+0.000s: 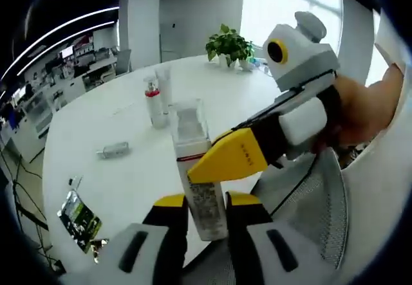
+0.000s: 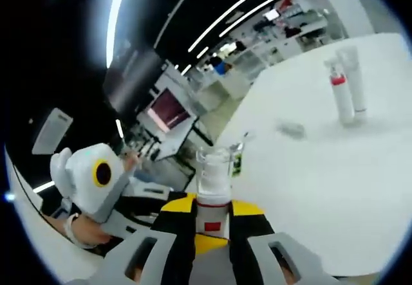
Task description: Arrange the skincare products in the storage area until every visible bottle or jar stands upright without overlapping.
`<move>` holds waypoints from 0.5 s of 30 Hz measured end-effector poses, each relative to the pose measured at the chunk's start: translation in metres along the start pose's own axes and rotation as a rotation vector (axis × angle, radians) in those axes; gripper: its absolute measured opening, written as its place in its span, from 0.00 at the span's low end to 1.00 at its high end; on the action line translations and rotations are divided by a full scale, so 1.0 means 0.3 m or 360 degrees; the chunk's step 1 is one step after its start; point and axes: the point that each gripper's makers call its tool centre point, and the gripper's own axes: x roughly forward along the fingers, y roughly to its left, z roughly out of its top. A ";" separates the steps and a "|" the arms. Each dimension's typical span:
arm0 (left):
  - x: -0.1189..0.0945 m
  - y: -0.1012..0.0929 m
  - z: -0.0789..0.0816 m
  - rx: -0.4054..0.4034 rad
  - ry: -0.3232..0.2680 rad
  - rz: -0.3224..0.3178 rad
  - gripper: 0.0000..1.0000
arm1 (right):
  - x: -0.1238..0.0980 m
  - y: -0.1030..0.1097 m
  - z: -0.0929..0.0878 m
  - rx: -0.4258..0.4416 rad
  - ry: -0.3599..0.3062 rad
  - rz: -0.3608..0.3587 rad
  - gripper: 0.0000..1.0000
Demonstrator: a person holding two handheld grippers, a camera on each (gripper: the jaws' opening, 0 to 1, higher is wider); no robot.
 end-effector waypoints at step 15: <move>-0.057 0.114 -0.114 0.0115 0.0011 0.0165 0.28 | 0.006 -0.070 0.045 -0.0318 -0.0035 -0.0068 0.13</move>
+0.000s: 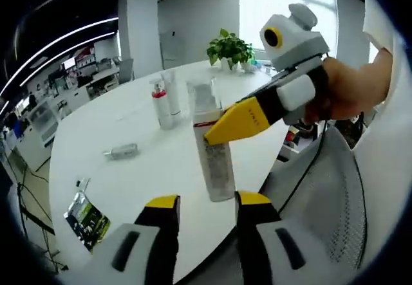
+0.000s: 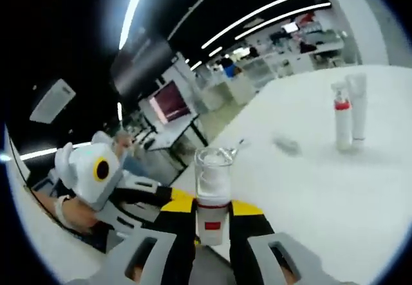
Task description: Arrange the skincare products in the storage area until every visible bottle or jar stands upright without overlapping.
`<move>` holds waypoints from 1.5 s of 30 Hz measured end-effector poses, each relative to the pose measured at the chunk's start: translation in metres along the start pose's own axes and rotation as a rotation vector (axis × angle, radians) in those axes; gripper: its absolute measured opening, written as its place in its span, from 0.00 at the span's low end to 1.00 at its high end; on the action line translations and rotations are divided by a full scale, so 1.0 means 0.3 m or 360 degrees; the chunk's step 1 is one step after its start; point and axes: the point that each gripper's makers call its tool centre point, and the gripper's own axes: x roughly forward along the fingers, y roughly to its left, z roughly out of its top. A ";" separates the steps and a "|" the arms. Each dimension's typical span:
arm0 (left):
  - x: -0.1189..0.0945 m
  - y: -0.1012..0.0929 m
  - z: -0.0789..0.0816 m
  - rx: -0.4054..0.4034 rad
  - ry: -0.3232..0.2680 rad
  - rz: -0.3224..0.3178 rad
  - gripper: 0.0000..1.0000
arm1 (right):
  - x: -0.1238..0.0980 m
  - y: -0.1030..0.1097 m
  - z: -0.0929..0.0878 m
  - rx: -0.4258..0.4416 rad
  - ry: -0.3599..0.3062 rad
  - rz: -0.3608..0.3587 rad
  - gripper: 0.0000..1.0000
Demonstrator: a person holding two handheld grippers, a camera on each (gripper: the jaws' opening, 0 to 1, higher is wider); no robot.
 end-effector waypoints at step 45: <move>0.001 0.154 -0.347 0.0120 0.0375 0.0332 0.37 | 0.063 -0.896 0.157 -0.0305 -0.0115 -0.0909 0.13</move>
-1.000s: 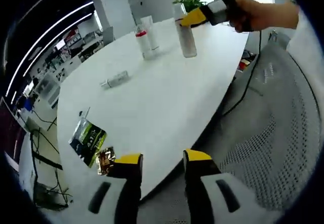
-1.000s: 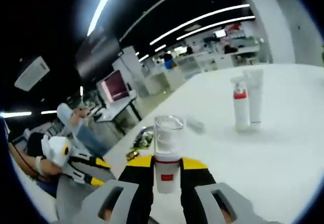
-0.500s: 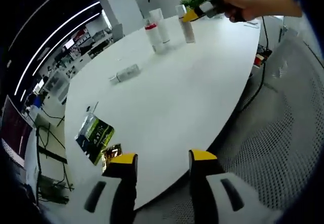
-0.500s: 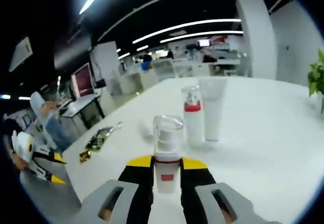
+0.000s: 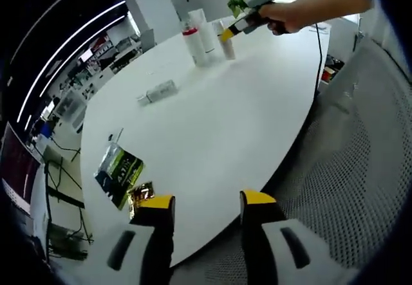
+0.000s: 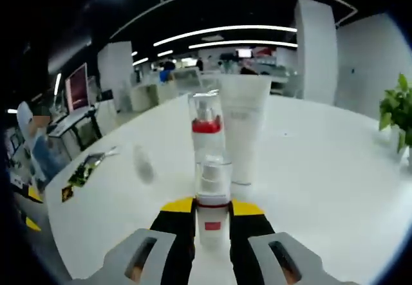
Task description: Arrange the skincare products in the storage area until every visible bottle or jar stands upright without overlapping.
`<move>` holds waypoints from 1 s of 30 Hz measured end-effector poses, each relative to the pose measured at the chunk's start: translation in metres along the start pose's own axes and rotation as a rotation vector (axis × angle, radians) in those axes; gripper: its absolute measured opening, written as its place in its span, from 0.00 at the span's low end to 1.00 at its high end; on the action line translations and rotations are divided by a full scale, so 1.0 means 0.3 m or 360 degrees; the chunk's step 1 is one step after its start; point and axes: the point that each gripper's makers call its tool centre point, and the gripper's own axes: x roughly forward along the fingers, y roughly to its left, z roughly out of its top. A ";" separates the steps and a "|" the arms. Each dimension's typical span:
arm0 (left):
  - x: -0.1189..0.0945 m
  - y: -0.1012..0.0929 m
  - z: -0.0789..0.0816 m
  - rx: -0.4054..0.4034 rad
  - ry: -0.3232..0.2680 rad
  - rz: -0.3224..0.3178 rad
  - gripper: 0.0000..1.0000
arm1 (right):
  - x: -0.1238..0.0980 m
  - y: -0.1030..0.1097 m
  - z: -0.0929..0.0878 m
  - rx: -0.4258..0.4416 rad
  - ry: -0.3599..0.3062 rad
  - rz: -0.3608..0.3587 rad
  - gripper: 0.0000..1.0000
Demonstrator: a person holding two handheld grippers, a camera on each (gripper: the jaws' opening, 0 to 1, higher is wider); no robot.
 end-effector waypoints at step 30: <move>0.001 -0.004 -0.010 0.0001 0.0009 -0.0023 0.33 | 0.040 -0.003 -0.005 -0.0072 -0.0112 -0.0216 0.13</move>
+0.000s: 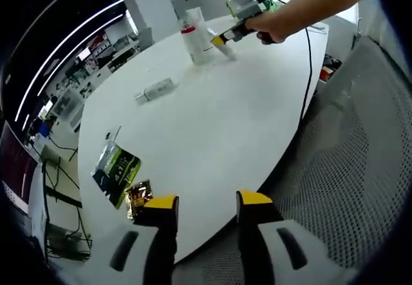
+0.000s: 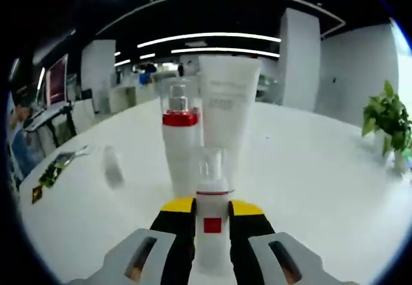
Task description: Arrange the skincare products in the storage area until every visible bottle or jar stands upright without overlapping.
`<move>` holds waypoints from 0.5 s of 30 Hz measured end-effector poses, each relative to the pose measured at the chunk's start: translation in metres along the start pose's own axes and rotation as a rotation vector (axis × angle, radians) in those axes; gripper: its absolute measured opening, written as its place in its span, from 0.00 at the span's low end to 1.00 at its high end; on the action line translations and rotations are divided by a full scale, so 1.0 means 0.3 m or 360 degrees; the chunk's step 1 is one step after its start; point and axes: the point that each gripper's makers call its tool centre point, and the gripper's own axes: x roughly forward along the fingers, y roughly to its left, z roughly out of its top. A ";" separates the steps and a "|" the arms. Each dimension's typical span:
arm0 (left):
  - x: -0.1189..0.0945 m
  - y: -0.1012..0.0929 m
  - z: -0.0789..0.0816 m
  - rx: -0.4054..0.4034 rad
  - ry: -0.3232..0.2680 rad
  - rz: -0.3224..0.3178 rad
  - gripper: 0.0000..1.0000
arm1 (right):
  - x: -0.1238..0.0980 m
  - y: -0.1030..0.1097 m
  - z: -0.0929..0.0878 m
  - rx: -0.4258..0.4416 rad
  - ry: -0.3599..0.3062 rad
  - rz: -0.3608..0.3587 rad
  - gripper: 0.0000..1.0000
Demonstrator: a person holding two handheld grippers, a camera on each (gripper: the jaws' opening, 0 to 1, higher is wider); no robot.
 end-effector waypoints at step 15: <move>0.000 -0.001 0.005 -0.0005 -0.0012 -0.0002 0.32 | -0.056 0.064 0.052 0.0086 -0.0108 0.0123 0.13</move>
